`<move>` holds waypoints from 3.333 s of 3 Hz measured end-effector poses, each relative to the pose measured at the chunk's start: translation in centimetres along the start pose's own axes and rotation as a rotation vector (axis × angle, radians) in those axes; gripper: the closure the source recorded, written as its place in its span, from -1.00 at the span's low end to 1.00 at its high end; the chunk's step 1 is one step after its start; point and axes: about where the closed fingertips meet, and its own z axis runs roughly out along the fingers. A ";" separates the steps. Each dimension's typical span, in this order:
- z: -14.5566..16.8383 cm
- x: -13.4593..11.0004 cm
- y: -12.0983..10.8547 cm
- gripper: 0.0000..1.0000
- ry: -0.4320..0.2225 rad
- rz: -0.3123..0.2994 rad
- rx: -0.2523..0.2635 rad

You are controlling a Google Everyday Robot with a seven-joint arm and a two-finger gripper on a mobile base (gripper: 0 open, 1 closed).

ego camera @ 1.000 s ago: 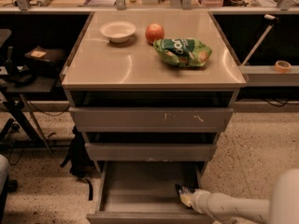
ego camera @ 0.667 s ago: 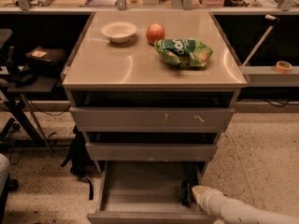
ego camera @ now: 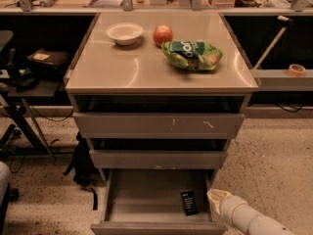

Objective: Pick rxbar blueberry from bottom drawer and place on counter

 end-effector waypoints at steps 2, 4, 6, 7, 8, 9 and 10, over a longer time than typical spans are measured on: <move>0.0 0.0 0.0 0.16 0.000 0.001 0.001; 0.0 0.0 0.0 -0.77 0.000 0.001 0.001; 0.0 0.0 0.0 -1.00 0.000 0.001 0.001; 2.1 0.5 0.4 -1.00 0.031 -0.010 -0.016; 7.0 3.2 0.0 -1.00 0.119 0.009 -0.031; 13.9 5.4 0.2 -1.00 0.170 0.025 -0.033; 19.0 7.9 -0.3 -1.00 0.173 0.060 0.000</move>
Offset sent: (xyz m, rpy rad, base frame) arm 0.0000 -0.0003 -0.0005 0.0004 0.0003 -0.0015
